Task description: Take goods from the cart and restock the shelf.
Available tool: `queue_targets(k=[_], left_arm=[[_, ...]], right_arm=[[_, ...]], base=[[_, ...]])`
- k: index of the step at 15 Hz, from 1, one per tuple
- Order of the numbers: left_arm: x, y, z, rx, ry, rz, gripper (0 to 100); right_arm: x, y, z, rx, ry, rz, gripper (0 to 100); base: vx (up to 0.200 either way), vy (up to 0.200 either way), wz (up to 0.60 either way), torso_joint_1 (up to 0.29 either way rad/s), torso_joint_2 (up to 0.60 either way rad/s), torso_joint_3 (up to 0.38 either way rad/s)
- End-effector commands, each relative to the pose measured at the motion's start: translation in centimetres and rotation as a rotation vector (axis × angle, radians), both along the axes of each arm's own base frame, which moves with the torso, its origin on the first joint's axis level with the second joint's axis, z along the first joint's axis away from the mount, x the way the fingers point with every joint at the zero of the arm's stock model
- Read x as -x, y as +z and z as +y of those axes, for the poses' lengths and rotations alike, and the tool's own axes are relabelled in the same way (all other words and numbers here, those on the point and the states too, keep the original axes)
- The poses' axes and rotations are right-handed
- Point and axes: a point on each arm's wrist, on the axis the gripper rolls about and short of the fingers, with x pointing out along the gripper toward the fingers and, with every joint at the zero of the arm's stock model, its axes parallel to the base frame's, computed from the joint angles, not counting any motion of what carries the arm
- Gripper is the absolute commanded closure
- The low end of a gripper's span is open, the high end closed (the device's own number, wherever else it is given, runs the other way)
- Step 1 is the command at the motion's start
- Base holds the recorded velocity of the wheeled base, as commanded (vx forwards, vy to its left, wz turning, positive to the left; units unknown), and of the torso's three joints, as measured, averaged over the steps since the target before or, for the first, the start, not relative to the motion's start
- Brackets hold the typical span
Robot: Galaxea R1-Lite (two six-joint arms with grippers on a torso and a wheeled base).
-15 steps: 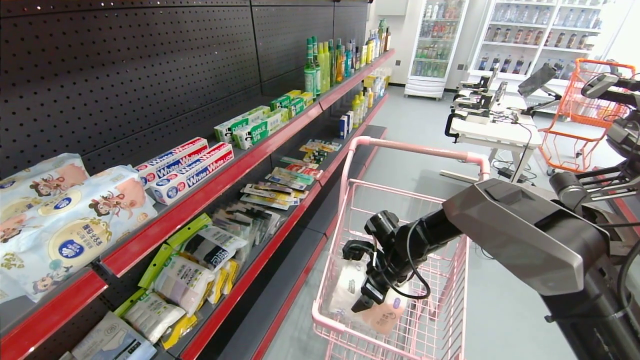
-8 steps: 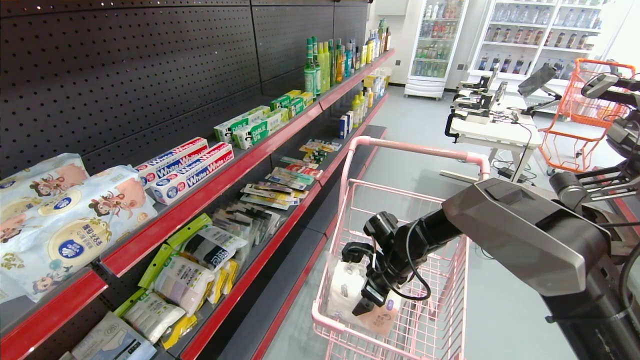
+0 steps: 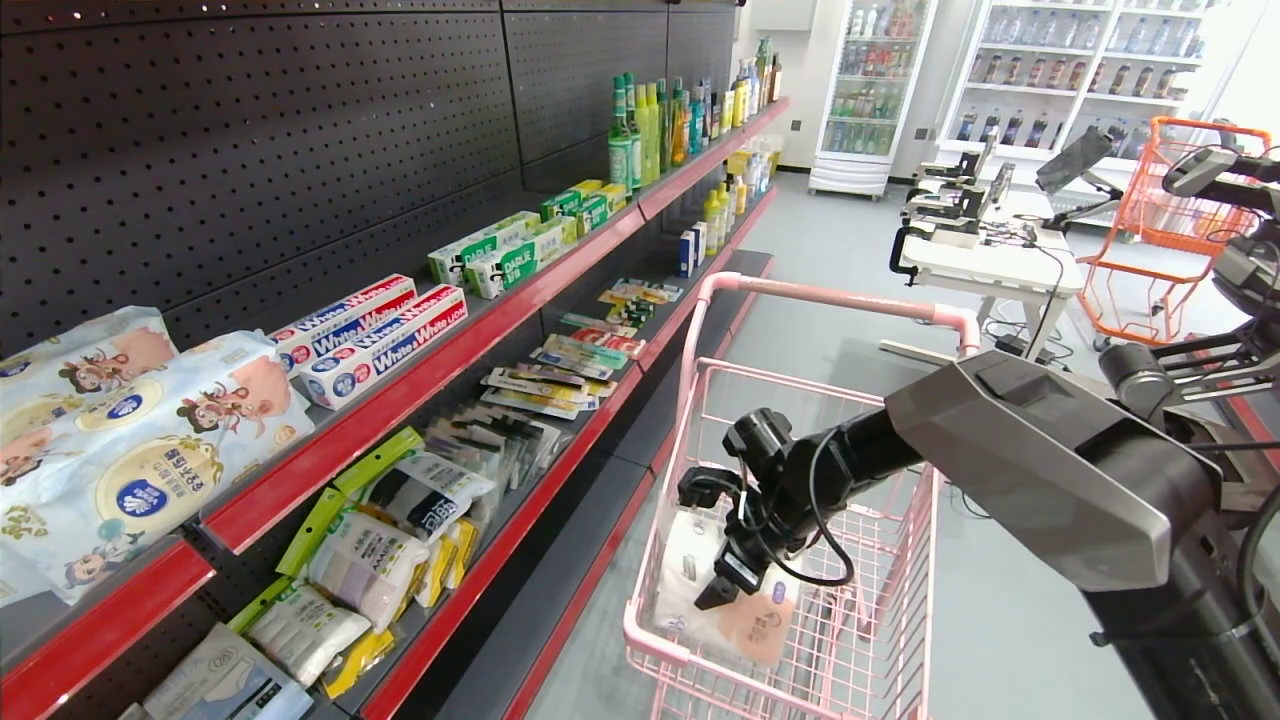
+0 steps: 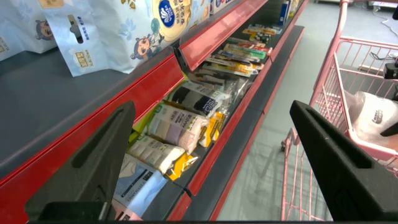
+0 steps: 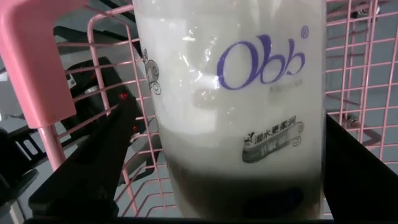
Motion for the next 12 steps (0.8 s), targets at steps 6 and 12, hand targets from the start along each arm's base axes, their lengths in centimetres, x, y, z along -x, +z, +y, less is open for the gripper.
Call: queue_targets(k=[6,12], left_arm=[[0.0,0.0,0.0,0.0,0.0,0.001,0],[0.0,0.0,0.0,0.0,0.001,0.001,0]], right_arm=[[-0.1,-0.6,0.4,-0.046,0.016,0.012,0],[0.5,-1.4,0.1,-0.032,0.019,0.044,100]], base=[[0.0,0.0,0.0,0.0,0.0,0.0],[0.0,0.0,0.0,0.0,0.0,0.0]])
